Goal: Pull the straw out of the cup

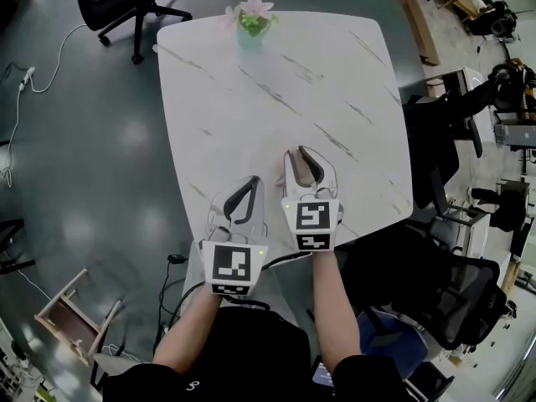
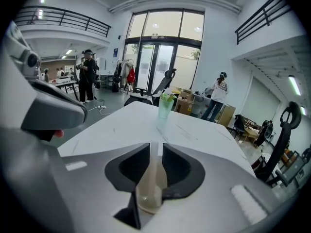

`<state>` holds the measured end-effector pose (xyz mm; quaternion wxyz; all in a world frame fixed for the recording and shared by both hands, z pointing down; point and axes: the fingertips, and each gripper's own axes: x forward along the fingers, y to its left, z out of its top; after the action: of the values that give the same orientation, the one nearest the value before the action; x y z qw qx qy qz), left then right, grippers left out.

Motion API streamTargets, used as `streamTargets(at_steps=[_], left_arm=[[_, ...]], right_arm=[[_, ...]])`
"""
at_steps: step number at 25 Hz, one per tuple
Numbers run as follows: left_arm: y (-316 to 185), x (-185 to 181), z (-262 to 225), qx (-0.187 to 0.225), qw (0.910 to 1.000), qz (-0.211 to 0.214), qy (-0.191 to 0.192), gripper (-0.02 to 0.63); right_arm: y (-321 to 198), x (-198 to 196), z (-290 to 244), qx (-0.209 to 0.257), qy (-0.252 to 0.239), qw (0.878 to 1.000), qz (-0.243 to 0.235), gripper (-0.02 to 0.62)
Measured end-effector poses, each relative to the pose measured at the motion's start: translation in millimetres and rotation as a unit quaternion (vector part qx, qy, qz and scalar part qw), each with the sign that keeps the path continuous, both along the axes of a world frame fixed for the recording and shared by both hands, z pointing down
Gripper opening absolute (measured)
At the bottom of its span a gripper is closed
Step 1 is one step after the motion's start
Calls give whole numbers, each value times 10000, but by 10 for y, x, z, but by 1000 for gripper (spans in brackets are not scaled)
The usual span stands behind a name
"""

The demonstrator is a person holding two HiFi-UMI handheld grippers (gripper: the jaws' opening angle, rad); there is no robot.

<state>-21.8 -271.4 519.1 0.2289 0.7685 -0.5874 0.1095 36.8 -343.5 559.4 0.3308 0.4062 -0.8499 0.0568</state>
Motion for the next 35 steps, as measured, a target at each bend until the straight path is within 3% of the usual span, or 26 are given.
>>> streamTargets(at_steps=[2,7,18,24,35], left_arm=[[6,-25,-18,15,10000,-32,4,2],[49,-69,-68,58,10000,-76,-13,2],[132,-25,-416,409,9991,30,-57,2],[252,50,-694,692,9973,221,-111,2],[569,194,-1213,1290,9892,633,-289,2]], right_arm=[[-14,10,8,40,119,9999,31,52],[6,12,4,68,135,9999,54,49],[178,107,-854,978,-834,9911,335,48],[458,219,-1360,1265,-1738,9754,487,48],[1029,605,-1988,1709,-2734,9406,1064,48]])
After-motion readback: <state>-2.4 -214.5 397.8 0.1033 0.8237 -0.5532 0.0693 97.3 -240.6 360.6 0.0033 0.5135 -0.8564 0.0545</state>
